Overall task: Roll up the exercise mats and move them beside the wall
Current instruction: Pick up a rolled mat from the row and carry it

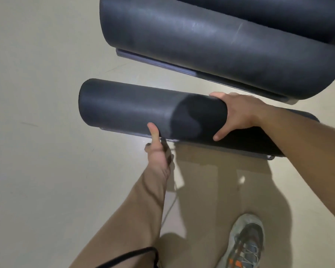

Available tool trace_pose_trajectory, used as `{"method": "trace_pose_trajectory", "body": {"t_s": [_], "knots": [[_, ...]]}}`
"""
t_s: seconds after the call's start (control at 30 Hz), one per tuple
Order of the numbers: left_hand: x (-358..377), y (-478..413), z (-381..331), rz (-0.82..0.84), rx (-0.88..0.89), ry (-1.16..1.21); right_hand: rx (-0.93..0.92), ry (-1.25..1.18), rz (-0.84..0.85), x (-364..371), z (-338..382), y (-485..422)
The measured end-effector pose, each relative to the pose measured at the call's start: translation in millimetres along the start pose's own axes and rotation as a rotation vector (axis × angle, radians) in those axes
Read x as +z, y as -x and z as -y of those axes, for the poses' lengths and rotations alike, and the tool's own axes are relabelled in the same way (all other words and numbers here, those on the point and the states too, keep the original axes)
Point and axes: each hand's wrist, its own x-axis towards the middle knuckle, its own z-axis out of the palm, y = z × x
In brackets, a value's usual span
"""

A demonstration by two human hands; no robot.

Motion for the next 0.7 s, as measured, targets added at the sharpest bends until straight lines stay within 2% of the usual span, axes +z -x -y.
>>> {"method": "trace_pose_trajectory", "body": {"t_s": [0.07,0.13,0.27,0.33,0.5,0.7], "knots": [[12.2,-2.8,7.5,0.087,0.023,0.010,-0.023,-0.074,0.020,-2.1,-4.0,-7.7],[17.7,-8.4,7.7,0.095,0.038,0.035,-0.029,-0.150,0.052,-3.3,-4.8,-8.2],[19.1,-1.3,3.8,0.200,0.064,0.020,0.036,-0.384,0.084,25.2,-3.5,5.8],[16.3,3.1,8.0,0.167,0.083,-0.029,0.031,-0.532,0.052,53.4,5.4,18.2],[-15.7,31.7,-4.0,0.078,0.258,-0.189,0.087,-0.777,-0.077,106.9,50.0,64.4],[-26.2,133.3,-64.8,0.081,0.353,-0.402,0.042,-1.034,-0.084,65.8,84.6,143.2]]}}
